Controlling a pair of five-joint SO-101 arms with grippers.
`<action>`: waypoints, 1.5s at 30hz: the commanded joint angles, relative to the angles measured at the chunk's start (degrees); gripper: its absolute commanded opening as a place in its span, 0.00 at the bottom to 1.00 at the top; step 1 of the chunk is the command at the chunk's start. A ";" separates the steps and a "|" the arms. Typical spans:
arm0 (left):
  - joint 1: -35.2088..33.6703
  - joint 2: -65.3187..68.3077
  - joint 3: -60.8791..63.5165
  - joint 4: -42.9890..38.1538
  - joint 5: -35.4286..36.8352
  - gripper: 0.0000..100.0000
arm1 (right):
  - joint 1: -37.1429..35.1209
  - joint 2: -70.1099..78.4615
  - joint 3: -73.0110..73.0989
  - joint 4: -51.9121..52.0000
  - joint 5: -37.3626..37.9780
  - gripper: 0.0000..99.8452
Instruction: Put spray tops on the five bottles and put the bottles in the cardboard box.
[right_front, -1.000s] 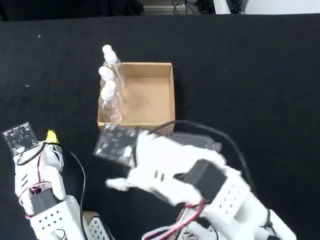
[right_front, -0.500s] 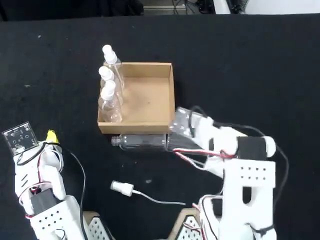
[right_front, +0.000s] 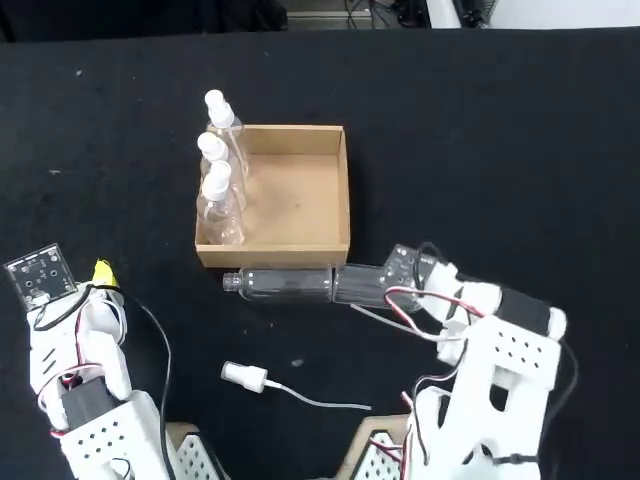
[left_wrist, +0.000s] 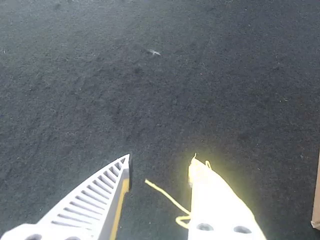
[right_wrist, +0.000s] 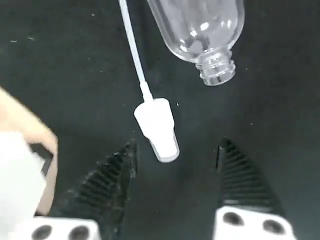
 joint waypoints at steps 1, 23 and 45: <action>-0.48 0.09 1.01 -1.32 0.26 0.08 | 1.41 -0.66 3.82 -5.89 0.70 0.25; -0.48 0.09 1.01 -1.23 0.26 0.08 | 1.76 -1.01 15.08 -17.05 6.59 0.03; -3.47 0.09 0.57 -1.41 0.70 0.08 | -44.92 -0.57 -21.67 16.26 -29.01 0.01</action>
